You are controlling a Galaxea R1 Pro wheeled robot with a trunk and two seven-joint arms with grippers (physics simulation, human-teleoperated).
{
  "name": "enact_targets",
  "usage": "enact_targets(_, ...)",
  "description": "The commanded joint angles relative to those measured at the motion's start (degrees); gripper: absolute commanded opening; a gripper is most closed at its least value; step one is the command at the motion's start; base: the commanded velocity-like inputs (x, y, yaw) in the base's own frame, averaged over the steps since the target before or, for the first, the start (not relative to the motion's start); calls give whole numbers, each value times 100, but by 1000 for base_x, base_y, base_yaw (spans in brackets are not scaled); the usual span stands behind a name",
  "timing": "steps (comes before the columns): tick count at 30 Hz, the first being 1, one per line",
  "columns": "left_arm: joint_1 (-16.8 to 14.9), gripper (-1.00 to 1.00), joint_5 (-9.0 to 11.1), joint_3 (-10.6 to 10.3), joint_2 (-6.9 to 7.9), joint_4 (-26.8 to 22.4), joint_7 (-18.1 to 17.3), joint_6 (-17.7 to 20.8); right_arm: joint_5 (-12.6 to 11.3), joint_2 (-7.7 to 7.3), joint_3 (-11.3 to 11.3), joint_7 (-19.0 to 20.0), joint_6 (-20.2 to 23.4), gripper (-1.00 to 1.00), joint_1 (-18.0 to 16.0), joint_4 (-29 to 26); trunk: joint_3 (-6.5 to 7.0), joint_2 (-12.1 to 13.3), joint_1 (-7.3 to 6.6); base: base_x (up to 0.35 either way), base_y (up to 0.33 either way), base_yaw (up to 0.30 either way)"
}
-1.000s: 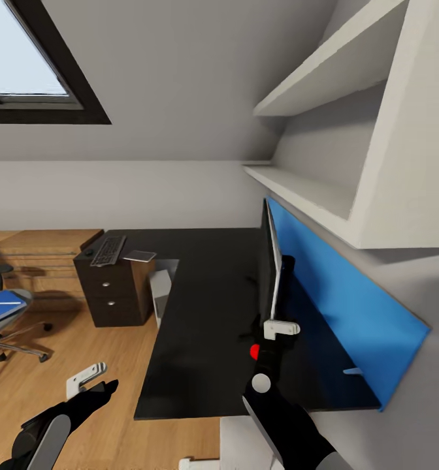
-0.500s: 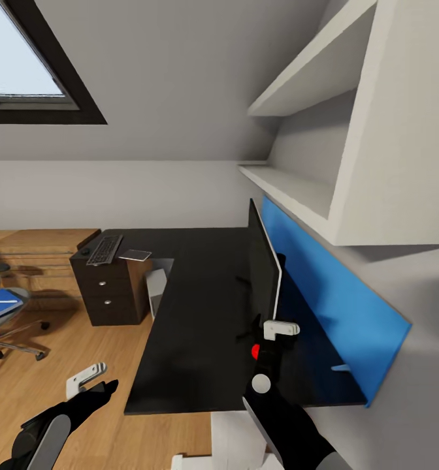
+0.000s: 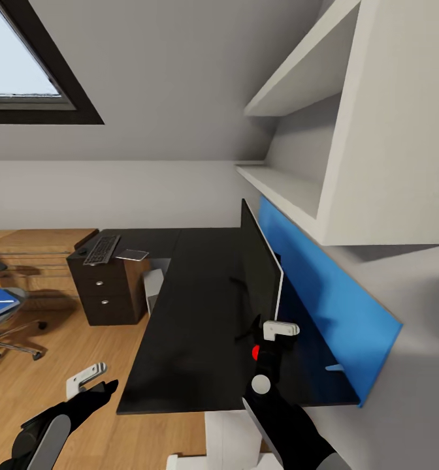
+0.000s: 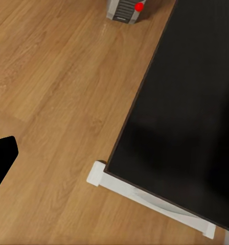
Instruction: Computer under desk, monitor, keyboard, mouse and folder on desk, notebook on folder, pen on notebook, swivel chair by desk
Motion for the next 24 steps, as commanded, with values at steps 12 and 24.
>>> enact_targets(12, -4, 100, 61, 3, 5, -8, 50, 15, 2, -5, 7, -22, -30, 100, -6, 6, -7, -5, 1, 0, -14, 0)
enact_targets(24, -5, 100, 86, -1, 0, 17, 51, 13, 9, -17, 5, -43, -28, 100, 60, 2, -7, -5, 1, 0, -4, 0)
